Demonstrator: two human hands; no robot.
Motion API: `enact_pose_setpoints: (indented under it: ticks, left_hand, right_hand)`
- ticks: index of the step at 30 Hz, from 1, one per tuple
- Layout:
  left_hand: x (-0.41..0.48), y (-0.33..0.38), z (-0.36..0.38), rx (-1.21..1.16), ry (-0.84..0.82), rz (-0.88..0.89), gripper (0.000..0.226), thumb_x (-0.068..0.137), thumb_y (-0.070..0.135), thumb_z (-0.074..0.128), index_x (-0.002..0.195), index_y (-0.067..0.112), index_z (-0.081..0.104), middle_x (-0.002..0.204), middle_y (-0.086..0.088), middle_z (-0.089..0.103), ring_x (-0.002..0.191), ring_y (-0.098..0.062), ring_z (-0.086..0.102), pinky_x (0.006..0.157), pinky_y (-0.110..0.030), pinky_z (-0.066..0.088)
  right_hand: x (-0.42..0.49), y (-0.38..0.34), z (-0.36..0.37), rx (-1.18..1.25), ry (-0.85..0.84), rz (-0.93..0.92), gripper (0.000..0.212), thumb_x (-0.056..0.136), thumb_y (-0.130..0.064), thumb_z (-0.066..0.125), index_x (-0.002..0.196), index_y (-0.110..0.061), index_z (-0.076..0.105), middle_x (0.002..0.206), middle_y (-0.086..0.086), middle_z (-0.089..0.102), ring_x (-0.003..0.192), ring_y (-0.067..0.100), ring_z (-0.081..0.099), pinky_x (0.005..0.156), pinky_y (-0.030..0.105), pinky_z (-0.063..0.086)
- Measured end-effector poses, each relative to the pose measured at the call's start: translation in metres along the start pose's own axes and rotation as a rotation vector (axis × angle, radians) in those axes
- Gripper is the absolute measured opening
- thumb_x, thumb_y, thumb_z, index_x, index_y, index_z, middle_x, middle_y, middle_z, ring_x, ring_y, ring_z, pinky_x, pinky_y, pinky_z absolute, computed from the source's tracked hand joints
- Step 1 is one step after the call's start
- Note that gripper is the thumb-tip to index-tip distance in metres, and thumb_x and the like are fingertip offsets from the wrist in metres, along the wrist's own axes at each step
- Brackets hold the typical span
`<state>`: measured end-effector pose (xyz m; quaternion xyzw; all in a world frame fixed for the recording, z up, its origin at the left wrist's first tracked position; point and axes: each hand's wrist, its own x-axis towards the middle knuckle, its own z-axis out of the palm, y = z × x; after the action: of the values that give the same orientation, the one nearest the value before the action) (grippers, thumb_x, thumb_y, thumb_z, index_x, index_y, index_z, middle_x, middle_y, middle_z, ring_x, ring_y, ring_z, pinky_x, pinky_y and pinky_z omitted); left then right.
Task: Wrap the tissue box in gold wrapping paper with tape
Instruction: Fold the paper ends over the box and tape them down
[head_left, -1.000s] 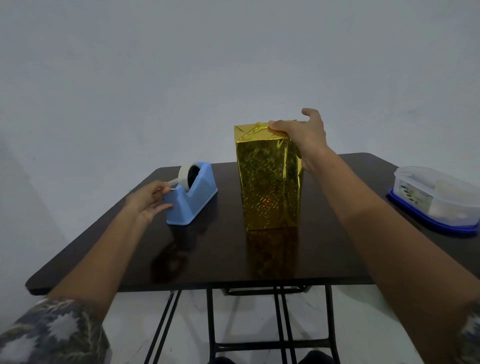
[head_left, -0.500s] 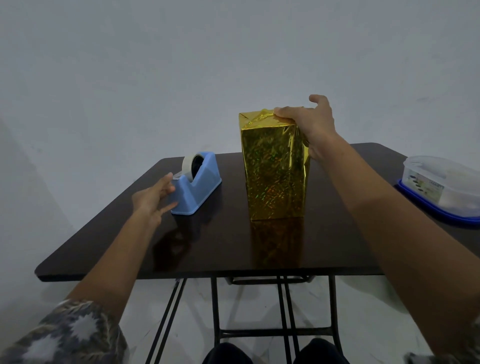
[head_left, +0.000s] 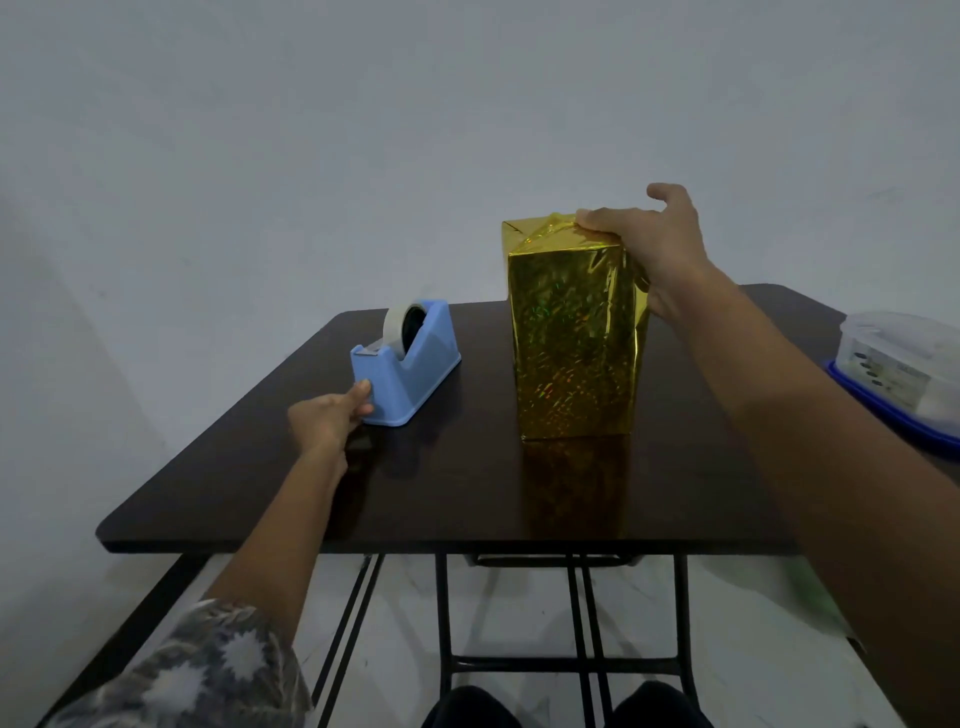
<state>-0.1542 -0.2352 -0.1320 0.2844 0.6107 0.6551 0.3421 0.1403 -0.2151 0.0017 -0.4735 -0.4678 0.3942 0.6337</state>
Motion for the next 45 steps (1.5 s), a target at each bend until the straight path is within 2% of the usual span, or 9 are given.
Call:
enact_pose_setpoints:
  ticks: [6,10,13,17,19,22,29,37,45]
  left_hand:
    - [-0.039,0.014,-0.019,-0.080,-0.031,0.019,0.018,0.083,0.030,0.070,0.090,0.013,0.067,0.086,0.001,0.068,0.084,-0.010,0.063,0.083,-0.037,0.046]
    - [-0.068,0.068,-0.006,-0.043,-0.144,0.275,0.005,0.080,0.021,0.071,0.085,0.019,0.073,0.087,0.014,0.073,0.091,0.000,0.061,0.087,-0.035,0.041]
    - [-0.086,0.119,0.012,-0.043,-0.367,0.351,0.042,0.069,0.032,0.077,0.107,0.015,0.072,0.117,0.015,0.065,0.103,0.005,0.056,0.092,-0.032,0.042]
    - [-0.120,0.164,0.049,0.064,-0.751,0.356,0.069,0.032,0.056,0.088,0.092,0.025,0.078,0.127,0.020,0.058,0.120,0.002,0.046,0.102,-0.042,0.036]
    - [-0.133,0.176,0.068,0.170,-0.816,0.346,0.067,0.031,0.055,0.089,0.089,0.022,0.079,0.128,0.018,0.058,0.124,-0.002,0.042,0.105,-0.045,0.033]
    - [-0.139,0.187,0.088,0.317,-0.839,0.343,0.046,0.045,0.040,0.082,0.084,0.015,0.078,0.134,0.012,0.055,0.131,-0.009,0.036,0.110,-0.048,0.026]
    - [-0.134,0.192,0.103,0.433,-0.865,0.315,0.046,0.044,0.037,0.079,0.082,0.012,0.076,0.133,0.008,0.056,0.134,-0.013,0.034,0.109,-0.048,0.025]
    - [-0.126,0.186,0.114,0.447,-0.912,0.280,0.022,0.053,0.023,0.084,0.071,0.013,0.078,0.128,0.007,0.059,0.124,-0.012,0.044,0.111,-0.048,0.026]
    - [-0.113,0.178,0.119,0.427,-0.926,0.285,0.018,0.055,0.020,0.086,0.071,0.014,0.078,0.126,0.007,0.061,0.110,-0.004,0.050,0.091,-0.036,0.035]
  right_hand:
    - [-0.006,0.005,-0.007,-0.012,-0.069,-0.030,0.117,0.032,-0.044,0.085,0.136,-0.027,0.034,0.125,0.009,0.056,0.109,0.027,0.060,0.095,0.047,0.049]
    - [-0.003,-0.001,-0.017,0.002,-0.194,-0.021,0.086,0.069,-0.022,0.082,0.140,-0.025,0.033,0.126,0.009,0.053,0.094,0.022,0.063,0.082,0.038,0.055]
    - [-0.007,-0.003,-0.023,-0.019,-0.225,-0.040,0.079,0.073,-0.021,0.078,0.139,-0.027,0.035,0.127,0.009,0.051,0.096,0.019,0.061,0.087,0.036,0.052]
    - [-0.010,-0.002,-0.026,-0.015,-0.215,-0.052,0.079,0.071,-0.025,0.080,0.137,-0.032,0.037,0.134,0.007,0.045,0.117,0.026,0.052,0.101,0.043,0.045]
    - [-0.010,-0.002,-0.025,0.008,-0.223,-0.050,0.080,0.070,-0.024,0.081,0.137,-0.033,0.037,0.137,0.008,0.045,0.117,0.027,0.052,0.100,0.044,0.046]
    - [-0.011,-0.002,-0.024,0.029,-0.229,-0.054,0.082,0.069,-0.024,0.082,0.137,-0.032,0.037,0.135,0.009,0.048,0.114,0.026,0.055,0.098,0.042,0.048]
    - [-0.010,0.000,-0.026,0.042,-0.249,-0.051,0.082,0.070,-0.024,0.082,0.137,-0.032,0.036,0.136,0.009,0.047,0.117,0.025,0.053,0.099,0.040,0.047]
    - [-0.010,0.001,-0.026,0.054,-0.259,-0.061,0.081,0.071,-0.022,0.081,0.138,-0.031,0.036,0.135,0.008,0.049,0.116,0.025,0.054,0.099,0.038,0.047]
    - [-0.008,0.002,-0.026,0.053,-0.260,-0.070,0.080,0.071,-0.023,0.080,0.137,-0.031,0.036,0.134,0.008,0.050,0.115,0.023,0.054,0.094,0.032,0.049]
